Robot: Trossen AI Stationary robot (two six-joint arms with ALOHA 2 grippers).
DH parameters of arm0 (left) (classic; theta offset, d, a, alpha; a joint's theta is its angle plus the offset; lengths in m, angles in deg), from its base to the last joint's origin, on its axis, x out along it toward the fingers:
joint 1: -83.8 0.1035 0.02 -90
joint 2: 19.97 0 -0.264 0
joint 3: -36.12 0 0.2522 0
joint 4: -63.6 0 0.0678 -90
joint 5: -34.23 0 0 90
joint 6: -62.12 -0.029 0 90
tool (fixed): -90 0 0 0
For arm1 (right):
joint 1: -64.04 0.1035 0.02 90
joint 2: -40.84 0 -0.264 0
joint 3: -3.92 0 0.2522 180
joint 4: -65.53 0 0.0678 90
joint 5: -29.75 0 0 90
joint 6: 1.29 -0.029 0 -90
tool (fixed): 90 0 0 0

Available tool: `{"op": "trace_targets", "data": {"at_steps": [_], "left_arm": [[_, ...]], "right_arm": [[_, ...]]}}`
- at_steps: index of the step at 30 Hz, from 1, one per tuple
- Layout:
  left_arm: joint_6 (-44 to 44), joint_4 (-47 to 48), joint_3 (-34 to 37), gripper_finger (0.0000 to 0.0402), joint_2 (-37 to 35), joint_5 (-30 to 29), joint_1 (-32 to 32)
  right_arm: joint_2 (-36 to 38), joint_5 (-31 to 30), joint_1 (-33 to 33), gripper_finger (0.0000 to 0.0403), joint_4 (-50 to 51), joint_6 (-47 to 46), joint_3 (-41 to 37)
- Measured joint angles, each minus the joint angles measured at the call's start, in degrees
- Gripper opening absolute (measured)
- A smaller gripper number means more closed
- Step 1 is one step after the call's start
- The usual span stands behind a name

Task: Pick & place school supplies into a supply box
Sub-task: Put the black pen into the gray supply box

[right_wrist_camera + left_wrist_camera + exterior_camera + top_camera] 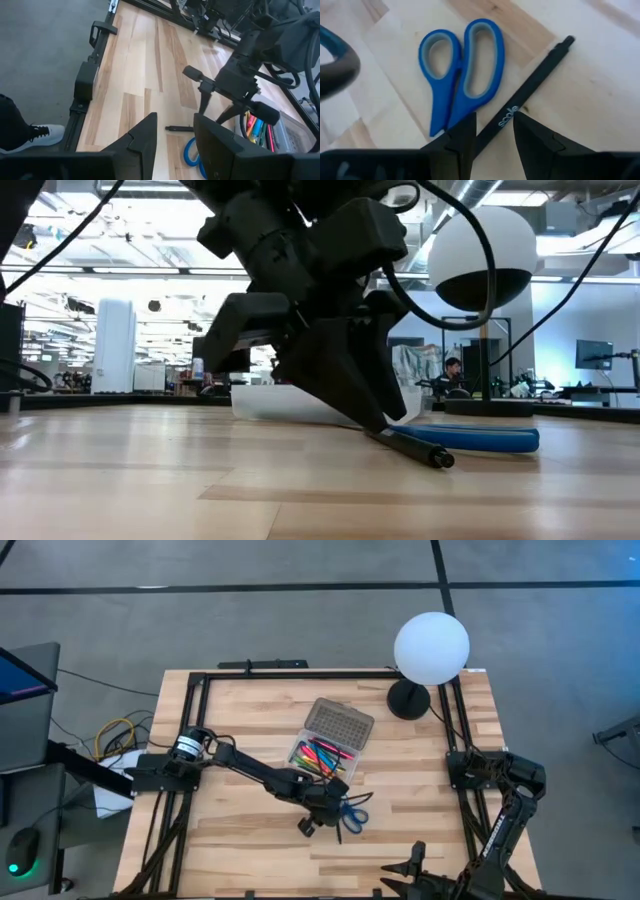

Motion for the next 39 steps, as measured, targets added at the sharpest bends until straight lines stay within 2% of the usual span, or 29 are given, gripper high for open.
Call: {"op": "trace_targets", "data": {"at_steps": [7, 16, 30, 33, 39], "left_arm": [[0.4, 1.2, 0.0, 0.0126, 0.0, 1.4, 0.2], [-0.1, -1.6, -0.3, 0.0126, 3.5, 0.9, 0.4], [12.6, 4.5, -0.4, 0.0123, 3.8, 1.7, 0.2], [14.4, 5.0, -0.4, 0.0103, 3.7, 0.7, -0.8], [16.1, 5.5, -0.4, 0.0033, 3.7, -2.8, -2.9]], "right_arm": [[0.0, 0.0, 0.0, 0.0121, 0.0, 0.0, 0.0], [0.0, 0.1, -0.3, 0.0121, -0.2, 0.0, 0.0], [0.0, 0.2, -0.3, 0.0121, -0.2, 0.0, 0.0], [0.0, 0.2, -0.3, 0.0121, -0.2, 0.0, 0.0], [0.0, 0.2, -0.3, 0.0121, -0.2, 0.0, 0.0]]}}
